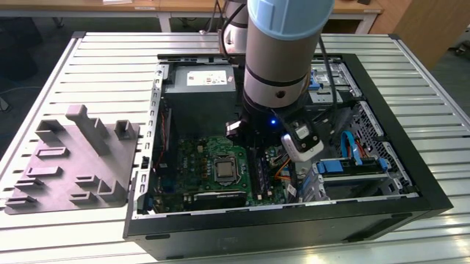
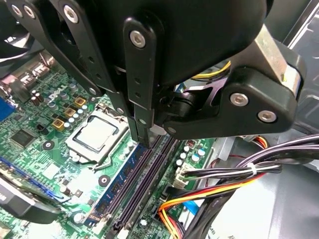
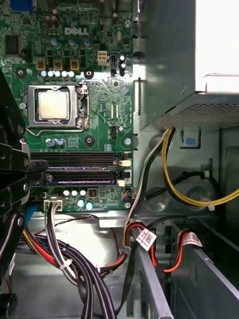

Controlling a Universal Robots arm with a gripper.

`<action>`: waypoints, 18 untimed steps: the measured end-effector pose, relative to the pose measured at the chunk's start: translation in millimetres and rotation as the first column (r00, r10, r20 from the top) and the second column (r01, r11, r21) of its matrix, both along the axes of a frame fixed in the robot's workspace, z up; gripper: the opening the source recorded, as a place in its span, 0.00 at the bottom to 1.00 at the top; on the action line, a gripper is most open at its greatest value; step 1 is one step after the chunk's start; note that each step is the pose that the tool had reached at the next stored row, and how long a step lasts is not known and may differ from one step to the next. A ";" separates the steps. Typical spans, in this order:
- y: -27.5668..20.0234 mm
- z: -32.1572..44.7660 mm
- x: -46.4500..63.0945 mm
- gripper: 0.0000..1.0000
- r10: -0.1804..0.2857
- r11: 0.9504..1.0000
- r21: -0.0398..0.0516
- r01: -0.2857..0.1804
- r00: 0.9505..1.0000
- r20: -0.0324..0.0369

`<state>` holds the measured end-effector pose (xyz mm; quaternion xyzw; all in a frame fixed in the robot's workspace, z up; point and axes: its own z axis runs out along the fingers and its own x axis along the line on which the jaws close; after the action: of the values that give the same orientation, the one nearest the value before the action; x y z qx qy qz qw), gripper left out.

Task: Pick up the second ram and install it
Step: 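Insert the second ram into the second slot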

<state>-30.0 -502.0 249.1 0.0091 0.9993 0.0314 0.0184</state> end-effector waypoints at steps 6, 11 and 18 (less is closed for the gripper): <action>0.3 -4.6 -0.1 0.11 0.000 1.000 0.004 0.000 1.000 0.000; 0.3 -5.9 0.0 0.11 0.000 1.000 0.011 0.000 1.000 0.000; 0.3 -8.9 -0.1 0.11 0.000 1.000 0.011 0.000 1.000 0.000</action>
<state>-30.0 -501.7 240.3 0.0092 0.9991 0.0369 0.0183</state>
